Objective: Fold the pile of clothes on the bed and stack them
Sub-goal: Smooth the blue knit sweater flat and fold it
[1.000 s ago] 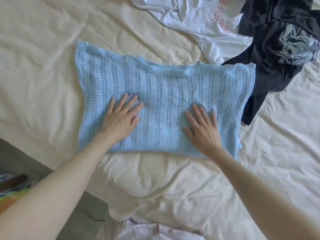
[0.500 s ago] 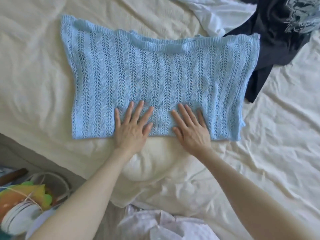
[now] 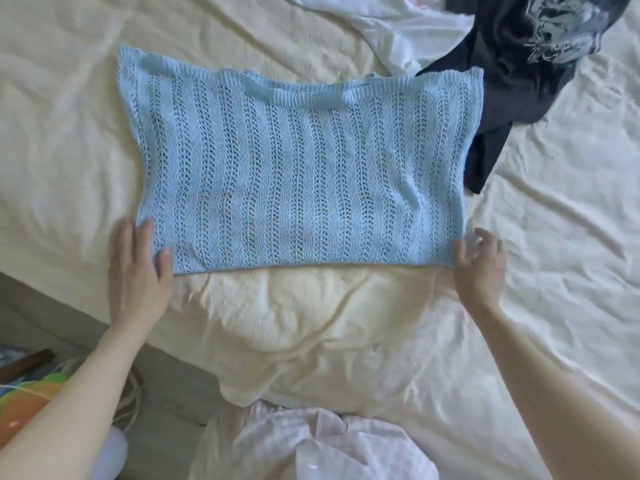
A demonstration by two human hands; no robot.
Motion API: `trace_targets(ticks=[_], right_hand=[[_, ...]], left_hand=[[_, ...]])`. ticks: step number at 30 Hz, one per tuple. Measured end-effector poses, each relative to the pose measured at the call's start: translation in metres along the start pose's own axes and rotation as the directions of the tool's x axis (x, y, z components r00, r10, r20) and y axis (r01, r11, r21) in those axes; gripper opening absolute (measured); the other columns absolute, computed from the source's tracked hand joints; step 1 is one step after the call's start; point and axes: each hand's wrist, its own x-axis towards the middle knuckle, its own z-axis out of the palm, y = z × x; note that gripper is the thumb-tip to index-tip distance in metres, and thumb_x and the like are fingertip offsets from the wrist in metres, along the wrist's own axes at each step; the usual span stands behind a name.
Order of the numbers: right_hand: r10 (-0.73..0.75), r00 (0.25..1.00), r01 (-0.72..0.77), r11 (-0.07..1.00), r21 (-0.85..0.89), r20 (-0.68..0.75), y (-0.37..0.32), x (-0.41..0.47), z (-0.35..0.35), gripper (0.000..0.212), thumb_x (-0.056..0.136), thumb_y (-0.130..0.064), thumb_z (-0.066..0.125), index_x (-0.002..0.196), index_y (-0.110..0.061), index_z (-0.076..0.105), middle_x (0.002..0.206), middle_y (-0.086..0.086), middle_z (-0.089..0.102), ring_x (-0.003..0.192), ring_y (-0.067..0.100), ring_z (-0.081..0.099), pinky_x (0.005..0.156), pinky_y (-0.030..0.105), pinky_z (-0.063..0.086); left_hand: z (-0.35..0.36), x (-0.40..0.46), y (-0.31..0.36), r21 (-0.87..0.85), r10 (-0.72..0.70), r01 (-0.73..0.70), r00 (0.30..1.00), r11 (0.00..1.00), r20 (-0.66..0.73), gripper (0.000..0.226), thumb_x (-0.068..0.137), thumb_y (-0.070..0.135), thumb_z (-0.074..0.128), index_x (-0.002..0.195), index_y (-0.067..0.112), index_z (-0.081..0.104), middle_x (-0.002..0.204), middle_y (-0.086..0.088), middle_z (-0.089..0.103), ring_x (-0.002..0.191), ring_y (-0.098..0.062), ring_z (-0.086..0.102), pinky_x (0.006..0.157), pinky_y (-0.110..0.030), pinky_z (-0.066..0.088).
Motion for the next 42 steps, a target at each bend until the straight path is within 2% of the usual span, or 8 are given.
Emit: trace_targets(ticks=[7, 14, 20, 24, 28, 35, 38, 42], right_hand=[[0.453, 0.836, -0.549, 0.676, 0.491, 0.31, -0.003, 0.001, -0.009, 0.019, 0.086, -0.01, 0.066, 0.069, -0.012, 0.058, 0.06, 0.006, 0.054, 0.035, 0.002, 0.048, 0.038, 0.02, 0.045], [0.58, 0.784, -0.593, 0.597, 0.541, 0.22, -0.015, 0.008, -0.009, 0.011, 0.087, -0.01, 0.063, 0.097, -0.005, 0.061, 0.09, 0.014, 0.062, 0.065, 0.016, 0.062, 0.064, 0.03, 0.054], [-0.115, 0.989, 0.119, 0.992, 0.045, -0.092, -0.077, -0.054, 0.002, 0.044, 0.093, -0.018, 0.055, 0.134, -0.003, 0.048, 0.139, 0.018, 0.046, 0.131, 0.033, 0.04, 0.109, 0.04, 0.025], [-0.57, 0.756, 0.631, 0.766, -0.126, 0.321, -0.115, -0.095, 0.034, 0.051, 0.096, -0.027, 0.051, 0.145, -0.019, 0.037, 0.155, 0.009, 0.027, 0.145, 0.028, 0.019, 0.118, 0.051, 0.005], [-0.512, 0.646, 0.707, 0.682, -0.19, 0.566, -0.136, -0.106, 0.061, 0.057, 0.1, -0.037, 0.035, 0.151, -0.024, 0.014, 0.16, 0.003, 0.001, 0.147, 0.024, -0.006, 0.115, 0.051, -0.01], [-0.367, 0.639, 0.132, 0.918, 0.374, 0.676, -0.138, -0.084, 0.033, 0.042, 0.102, -0.03, 0.036, 0.14, -0.014, 0.044, 0.152, 0.002, 0.033, 0.142, 0.016, 0.024, 0.115, 0.033, 0.015], [-0.271, 0.559, -0.336, 0.79, 0.513, 0.784, -0.124, -0.06, -0.003, 0.045, 0.102, -0.038, 0.031, 0.136, -0.013, 0.048, 0.134, 0.0, 0.052, 0.121, 0.01, 0.046, 0.103, 0.029, 0.033], [-0.231, 0.574, -0.613, 0.514, 0.599, 0.786, -0.092, -0.012, -0.044, 0.041, 0.1, -0.047, 0.027, 0.115, -0.02, 0.054, 0.118, -0.002, 0.061, 0.105, 0.014, 0.059, 0.089, 0.033, 0.048]], left_hand=[[-0.004, -0.016, 0.008, -0.63, -0.672, 0.616, 0.715, 0.472, 0.195, 0.019, 0.09, 0.027, 0.062, 0.094, 0.009, 0.059, 0.077, -0.011, 0.064, 0.057, -0.006, 0.063, 0.06, -0.022, 0.054], [-0.011, -0.006, 0.003, -0.741, -0.702, 0.671, 0.54, 0.027, 0.464, 0.019, 0.095, 0.02, 0.056, 0.078, 0.013, 0.053, 0.04, 0.007, 0.057, 0.037, -0.002, 0.053, 0.043, -0.014, 0.047], [-0.016, -0.003, 0.008, -0.586, -0.554, 0.787, 0.406, -0.193, 0.727, 0.026, 0.088, 0.033, 0.063, 0.086, 0.009, 0.053, 0.085, -0.003, 0.056, 0.078, -0.012, 0.055, 0.072, -0.026, 0.048], [-0.02, -0.001, 0.019, -0.548, -0.516, 0.774, 0.344, -0.316, 0.784, 0.02, 0.09, 0.028, 0.06, 0.088, 0.01, 0.053, 0.09, 0.0, 0.051, 0.079, -0.011, 0.052, 0.073, -0.025, 0.046], [-0.023, -0.001, 0.034, -0.682, -0.582, 0.646, 0.424, -0.344, 0.694, 0.037, 0.095, 0.019, 0.052, 0.128, 0.004, 0.046, 0.121, -0.008, 0.051, 0.107, -0.017, 0.052, 0.095, -0.031, 0.045], [-0.056, 0.005, 0.115, -0.913, -0.552, 0.374, 0.801, 0.163, 0.23, 0.013, 0.096, 0.01, 0.045, 0.104, 0.019, 0.05, 0.112, -0.009, 0.06, 0.099, -0.017, 0.061, 0.088, -0.037, 0.049], [-0.059, 0.008, 0.176, -0.799, -0.361, 0.164, 0.93, 0.578, -0.07, 0.019, 0.095, 0.013, 0.049, 0.083, 0.024, 0.038, 0.086, 0.001, 0.05, 0.073, 0.006, 0.051, 0.073, -0.013, 0.042], [-0.039, -0.002, 0.271, -0.621, 0.053, -0.175, 0.976, 0.764, -0.21, 0.015, 0.093, 0.014, 0.053, 0.091, 0.016, 0.038, 0.072, 0.009, 0.05, 0.062, -0.009, 0.047, 0.059, -0.023, 0.032]])
